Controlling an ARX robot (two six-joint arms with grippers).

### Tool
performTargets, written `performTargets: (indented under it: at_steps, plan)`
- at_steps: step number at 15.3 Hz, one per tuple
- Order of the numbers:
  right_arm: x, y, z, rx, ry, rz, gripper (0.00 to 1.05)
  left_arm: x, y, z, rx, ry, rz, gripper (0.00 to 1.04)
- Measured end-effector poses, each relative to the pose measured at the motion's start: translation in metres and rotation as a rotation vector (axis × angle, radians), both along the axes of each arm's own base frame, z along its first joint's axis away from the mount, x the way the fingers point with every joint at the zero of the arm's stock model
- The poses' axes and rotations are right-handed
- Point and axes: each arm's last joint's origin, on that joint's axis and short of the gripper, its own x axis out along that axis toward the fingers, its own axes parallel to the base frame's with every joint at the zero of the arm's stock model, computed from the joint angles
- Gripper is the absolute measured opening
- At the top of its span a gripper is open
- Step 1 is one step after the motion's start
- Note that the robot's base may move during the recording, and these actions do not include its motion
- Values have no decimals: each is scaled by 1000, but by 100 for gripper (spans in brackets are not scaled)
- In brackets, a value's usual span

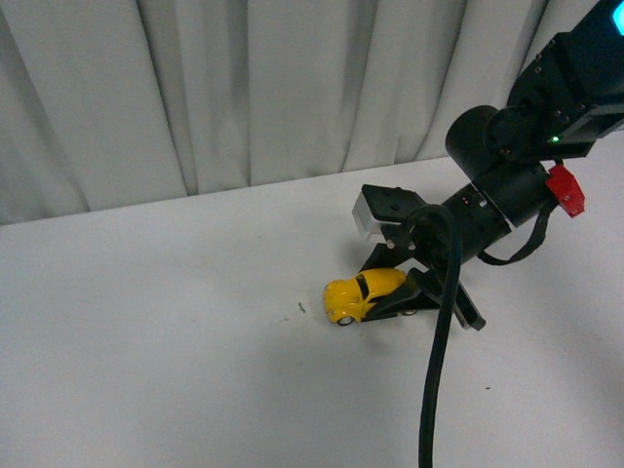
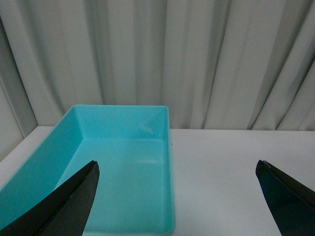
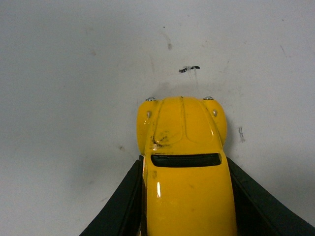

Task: Wind up and store yellow beetle toy

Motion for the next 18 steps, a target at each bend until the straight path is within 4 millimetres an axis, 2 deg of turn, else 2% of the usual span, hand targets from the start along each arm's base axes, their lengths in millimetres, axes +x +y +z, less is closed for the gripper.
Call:
performTargets:
  at_steps: [11,15,17,18]
  plan:
    - [-59,-64,-18,112,12,-153,42,0,0,0,0,0,0,98]
    - [-74,-82,-16,101,11,-171,42,0,0,0,0,0,0,98]
    - [-76,-84,-14,94,5,-170,42,0,0,0,0,0,0,98]
    - [-76,-85,-13,84,-13,-168,48,0,0,0,0,0,0,98]
